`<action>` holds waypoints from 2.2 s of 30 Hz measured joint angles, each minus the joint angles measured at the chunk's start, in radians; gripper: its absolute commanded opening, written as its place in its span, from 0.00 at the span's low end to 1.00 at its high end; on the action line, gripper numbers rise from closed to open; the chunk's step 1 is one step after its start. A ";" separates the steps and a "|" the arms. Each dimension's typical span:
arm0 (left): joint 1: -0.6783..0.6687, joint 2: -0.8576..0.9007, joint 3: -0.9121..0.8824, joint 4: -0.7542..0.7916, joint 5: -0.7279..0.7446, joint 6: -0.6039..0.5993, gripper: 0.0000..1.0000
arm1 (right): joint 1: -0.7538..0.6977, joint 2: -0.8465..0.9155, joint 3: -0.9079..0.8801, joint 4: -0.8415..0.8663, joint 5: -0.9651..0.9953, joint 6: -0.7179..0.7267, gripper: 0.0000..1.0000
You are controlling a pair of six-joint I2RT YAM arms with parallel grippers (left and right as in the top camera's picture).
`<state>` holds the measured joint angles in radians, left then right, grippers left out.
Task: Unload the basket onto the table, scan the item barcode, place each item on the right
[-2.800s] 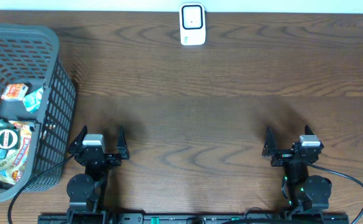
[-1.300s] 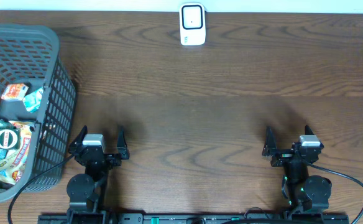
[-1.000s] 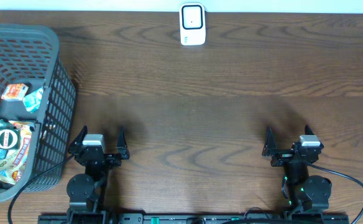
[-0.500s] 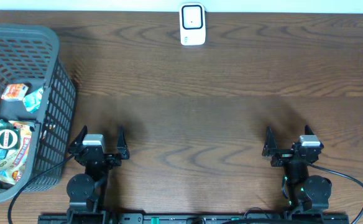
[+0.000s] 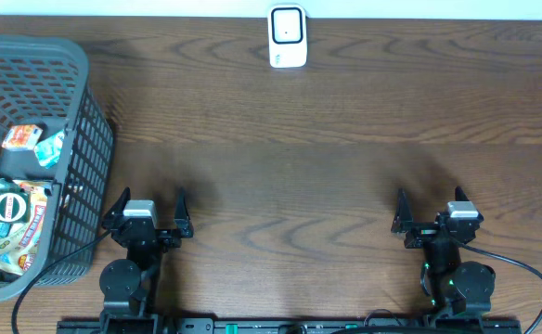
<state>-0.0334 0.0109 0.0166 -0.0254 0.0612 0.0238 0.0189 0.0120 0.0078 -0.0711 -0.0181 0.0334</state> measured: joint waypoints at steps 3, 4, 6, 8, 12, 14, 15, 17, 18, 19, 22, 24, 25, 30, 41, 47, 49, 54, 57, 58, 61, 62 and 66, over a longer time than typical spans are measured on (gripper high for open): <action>0.000 0.000 0.000 0.000 0.000 0.000 0.98 | 0.000 0.000 0.000 0.000 0.000 0.000 0.99; 0.000 0.000 0.000 0.000 0.000 0.000 0.98 | 0.000 0.000 0.000 0.000 0.000 0.000 0.99; 0.000 0.000 0.000 0.000 0.000 0.000 0.98 | 0.000 0.000 0.000 0.000 0.000 0.000 0.99; 0.000 0.000 0.000 0.000 0.000 0.000 0.98 | 0.000 0.000 0.000 0.000 0.000 0.000 0.99; 0.000 0.000 0.000 0.000 0.000 0.000 0.98 | 0.000 0.000 0.000 0.000 0.000 0.000 0.99; 0.000 0.000 0.000 0.000 0.000 0.000 0.98 | 0.000 0.000 0.000 0.000 0.000 0.000 0.99; 0.000 0.000 0.000 0.000 0.000 0.000 0.98 | 0.000 0.000 0.000 0.000 0.000 0.000 0.99; 0.000 0.000 0.000 0.000 0.000 0.000 0.98 | 0.000 0.000 0.000 0.000 0.000 0.000 0.99; 0.000 0.000 0.000 0.002 0.003 -0.001 0.97 | 0.000 0.000 0.000 0.000 0.000 0.000 0.99; 0.000 0.000 0.000 0.004 0.015 -0.008 0.98 | 0.000 0.000 0.000 0.000 0.000 0.000 0.99; 0.000 0.000 0.000 0.016 0.093 -0.041 0.98 | 0.000 0.000 0.000 0.000 0.000 0.000 0.99; 0.000 0.000 0.000 0.027 0.141 -0.054 0.98 | 0.000 0.000 0.000 0.000 0.000 0.000 0.99; 0.000 0.000 0.000 0.032 0.163 -0.058 0.98 | 0.000 0.000 0.000 0.000 0.000 0.000 0.99; 0.000 0.000 -0.010 0.214 0.345 -0.095 0.98 | 0.000 0.000 0.000 0.000 0.000 0.000 0.99; 0.000 0.034 0.106 0.443 0.474 -0.151 0.98 | 0.000 0.001 0.000 0.000 0.000 0.000 0.99; 0.000 0.256 0.466 0.204 0.372 -0.154 0.98 | 0.000 0.001 0.000 0.000 0.000 0.000 0.99; 0.000 0.380 0.637 0.000 0.315 -0.141 0.98 | 0.000 0.001 0.000 0.000 0.000 0.000 0.99; 0.000 0.754 1.146 -0.488 0.180 -0.044 0.98 | 0.000 0.002 0.000 0.001 0.001 0.000 0.99; 0.000 0.952 1.454 -0.731 0.060 0.022 0.97 | 0.000 0.002 -0.001 0.001 0.003 0.000 0.99; 0.001 1.027 1.565 -0.793 0.000 0.044 0.98 | 0.000 0.002 -0.001 0.001 0.004 0.000 0.99; 0.026 1.176 1.773 -0.906 -0.137 0.087 0.98 | 0.000 0.002 -0.001 0.000 0.004 0.000 0.99; 0.047 1.214 1.821 -0.925 -0.170 0.094 0.97 | 0.000 0.002 -0.001 0.001 0.004 0.000 0.99; 0.223 1.332 1.947 -0.999 -0.234 0.111 0.98 | 0.000 0.002 -0.001 0.000 0.005 0.000 0.99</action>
<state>0.1894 1.3426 1.9636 -1.0241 -0.1726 0.1352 0.0189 0.0139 0.0071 -0.0708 -0.0132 0.0334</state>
